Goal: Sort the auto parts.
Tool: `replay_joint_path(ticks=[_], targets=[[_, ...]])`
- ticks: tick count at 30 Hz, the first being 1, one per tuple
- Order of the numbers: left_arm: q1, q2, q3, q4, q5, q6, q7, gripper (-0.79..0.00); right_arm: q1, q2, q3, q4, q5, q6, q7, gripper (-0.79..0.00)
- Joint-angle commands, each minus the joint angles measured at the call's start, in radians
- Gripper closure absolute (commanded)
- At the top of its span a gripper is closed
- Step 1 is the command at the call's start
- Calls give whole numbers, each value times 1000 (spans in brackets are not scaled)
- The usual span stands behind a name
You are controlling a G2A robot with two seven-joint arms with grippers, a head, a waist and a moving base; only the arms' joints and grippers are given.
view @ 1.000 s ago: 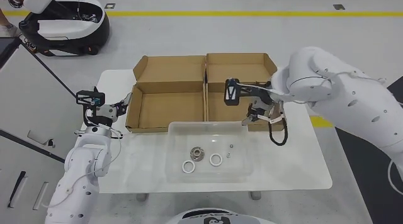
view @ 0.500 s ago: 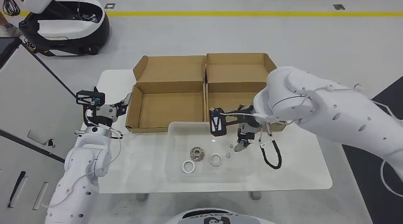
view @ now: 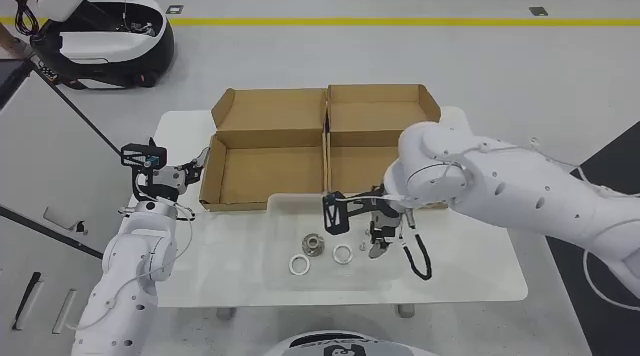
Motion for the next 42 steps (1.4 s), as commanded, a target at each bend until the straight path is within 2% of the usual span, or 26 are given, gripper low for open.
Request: replay_joint_path(ticks=[1, 6, 9, 15, 31, 38, 40, 42], targets=[[0, 0, 0, 0, 0, 0, 0, -785, -17, -12, 0, 11, -14, 5, 5, -785], [0, 0, 0, 0, 0, 0, 0, -785, -50, -41, 0, 28, -42, 20, 20, -773], [0, 0, 0, 0, 0, 0, 0, -785, -69, -54, 0, 43, -58, 28, 28, -674], [0, 0, 0, 0, 0, 0, 0, -785, -89, -69, 0, 72, -96, 30, 30, -545], [0, 0, 0, 0, 0, 0, 0, -785, -129, -79, 0, 96, -142, 29, 29, -391], [0, 0, 0, 0, 0, 0, 0, -785, -113, -81, 0, 84, -127, 33, 33, -397], [0, 0, 0, 0, 0, 0, 0, -785, -111, -81, 0, 82, -122, 35, 35, -422], [0, 0, 0, 0, 0, 0, 0, -785, -110, -81, 0, 83, -117, 34, 34, -523]])
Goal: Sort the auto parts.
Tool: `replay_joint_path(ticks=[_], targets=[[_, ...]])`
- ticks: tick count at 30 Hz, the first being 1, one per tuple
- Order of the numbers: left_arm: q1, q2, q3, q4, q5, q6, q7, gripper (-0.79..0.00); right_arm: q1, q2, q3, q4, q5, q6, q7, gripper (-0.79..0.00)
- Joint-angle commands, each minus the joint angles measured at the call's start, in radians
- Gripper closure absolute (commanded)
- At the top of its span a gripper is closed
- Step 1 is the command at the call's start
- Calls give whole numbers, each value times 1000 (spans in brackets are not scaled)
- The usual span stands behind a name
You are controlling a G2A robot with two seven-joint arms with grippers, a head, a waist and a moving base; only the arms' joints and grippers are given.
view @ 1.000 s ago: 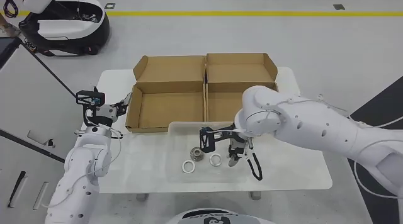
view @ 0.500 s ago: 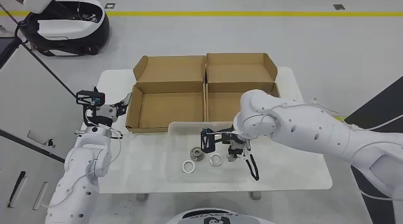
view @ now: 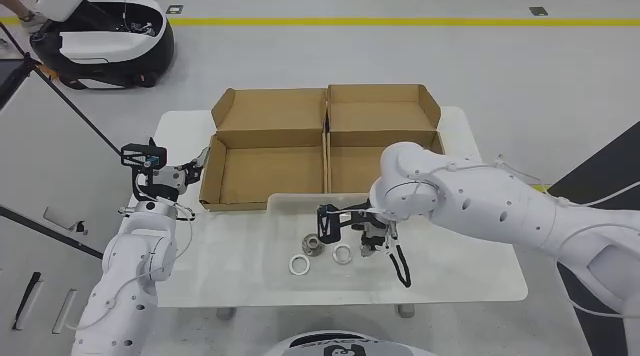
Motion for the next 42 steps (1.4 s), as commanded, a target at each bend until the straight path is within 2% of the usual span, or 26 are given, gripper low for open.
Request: replay_joint_path(ticks=[1, 2, 20, 23, 33, 34, 35, 37, 39, 42], targets=[[0, 0, 0, 0, 0, 0, 0, -785, 0, 0, 0, 2, 5, 0, -1, -634], [0, 0, 0, 0, 0, 0, 0, -785, -2, 0, 0, 4, 18, 0, 0, -785], [0, 0, 0, 0, 0, 0, 0, -785, 2, 0, 0, 4, 18, 2, 2, -785], [0, 0, 0, 0, 0, 0, 0, -785, -13, 1, 2, -4, -13, 0, -33, -785], [0, 0, 0, 0, 0, 0, 0, -785, -38, 3, 16, -21, -84, 60, -4, -785], [0, 0, 0, 0, 0, 0, 0, -785, -41, 2, 16, -18, -89, 66, 1, -767], [0, 0, 0, 0, 0, 0, 0, -785, -44, 1, 16, -15, -93, 73, 7, -696], [0, 0, 0, 0, 0, 0, 0, -785, -51, -1, 17, -13, -94, 79, 9, -622], [0, 0, 0, 0, 0, 0, 0, -785, -56, -3, 19, -9, -95, 77, 9, -585], [0, 0, 0, 0, 0, 0, 0, -785, -65, -6, 21, -1, -91, 66, 9, -480]])
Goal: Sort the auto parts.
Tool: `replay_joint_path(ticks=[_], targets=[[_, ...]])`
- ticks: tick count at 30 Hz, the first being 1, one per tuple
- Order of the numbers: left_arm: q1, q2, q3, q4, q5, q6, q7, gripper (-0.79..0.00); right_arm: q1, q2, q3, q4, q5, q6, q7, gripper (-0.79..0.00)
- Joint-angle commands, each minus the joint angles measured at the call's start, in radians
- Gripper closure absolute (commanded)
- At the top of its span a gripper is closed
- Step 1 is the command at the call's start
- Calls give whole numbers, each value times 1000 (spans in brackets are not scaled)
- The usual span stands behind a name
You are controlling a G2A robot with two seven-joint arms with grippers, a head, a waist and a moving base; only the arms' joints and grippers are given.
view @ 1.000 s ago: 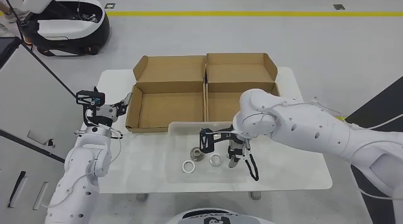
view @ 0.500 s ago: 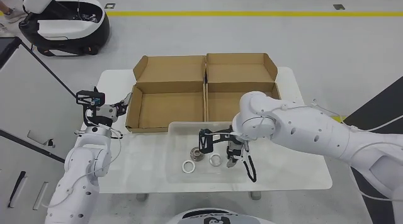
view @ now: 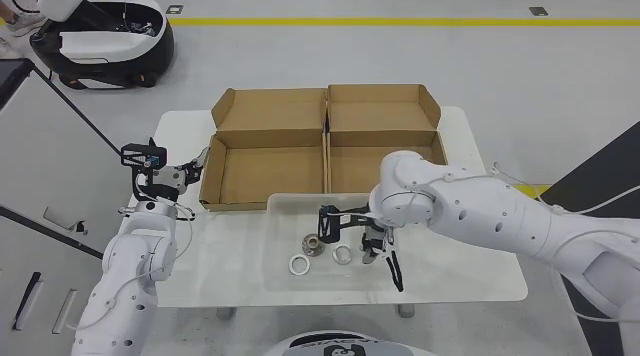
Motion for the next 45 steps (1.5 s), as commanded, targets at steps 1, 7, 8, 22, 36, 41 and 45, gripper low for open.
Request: replay_joint_path(ticks=[1, 7, 8, 22, 36, 41, 45], targets=[[0, 0, 0, 0, 0, 0, 0, -785, -5, -2, 2, 5, 2, -8, 0, -462], [0, 0, 0, 0, 0, 0, 0, -785, -17, -12, 4, 24, 3, -21, 2, -388], [0, 0, 0, 0, 0, 0, 0, -785, -19, -14, 4, 27, 2, -22, 4, -385], [0, 0, 0, 0, 0, 0, 0, -785, -33, -57, -6, 99, -3, -35, 23, -379], [0, 0, 0, 0, 0, 0, 0, -785, -33, -86, -21, 141, 0, -34, 27, -372], [0, 0, 0, 0, 0, 0, 0, -785, -37, -92, -21, 153, -4, -33, 28, -372], [0, 0, 0, 0, 0, 0, 0, -785, -42, -97, -21, 160, -6, -31, 29, -366]])
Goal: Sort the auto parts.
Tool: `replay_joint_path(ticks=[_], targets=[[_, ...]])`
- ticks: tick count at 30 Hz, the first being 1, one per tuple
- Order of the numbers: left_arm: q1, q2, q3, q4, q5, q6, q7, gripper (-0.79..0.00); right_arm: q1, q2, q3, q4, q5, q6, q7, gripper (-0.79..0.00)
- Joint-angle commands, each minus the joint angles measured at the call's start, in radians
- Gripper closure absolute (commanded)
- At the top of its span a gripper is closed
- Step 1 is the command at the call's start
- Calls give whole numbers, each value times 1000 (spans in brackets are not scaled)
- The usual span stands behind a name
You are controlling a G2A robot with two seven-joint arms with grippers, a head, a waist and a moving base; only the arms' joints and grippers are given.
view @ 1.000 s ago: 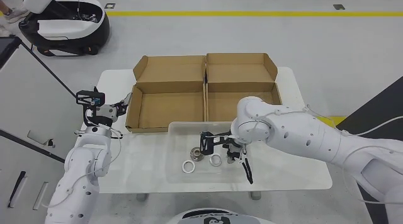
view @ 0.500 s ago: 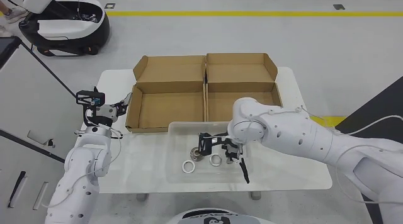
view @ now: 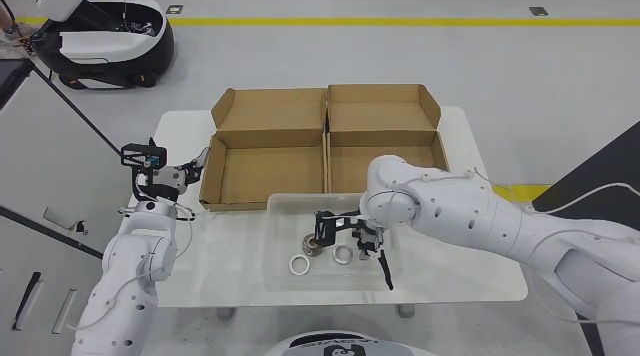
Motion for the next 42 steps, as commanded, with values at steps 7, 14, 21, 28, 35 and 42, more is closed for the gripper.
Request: replay_joint_path(ticks=[7, 14, 21, 28, 35, 42], targets=[[0, 0, 0, 0, 0, 0, 0, -785, -7, -9, 0, 17, -4, 4, 4, -354], [0, 0, 0, 0, 0, 0, 0, -785, -13, -16, 0, 37, -9, 0, 0, -336], [0, 0, 0, 0, 0, 0, 0, -785, -18, -26, 0, 56, -15, -7, -7, -329], [0, 0, 0, 0, 0, 0, 0, -785, -20, -35, 0, 73, -20, -9, -9, -286], [0, 0, 0, 0, 0, 0, 0, -785, -17, -43, 1, 91, -22, -7, -7, 0], [0, 0, 0, 0, 0, 0, 0, -785, -5, -42, 7, 79, -6, 0, 0, 0]])
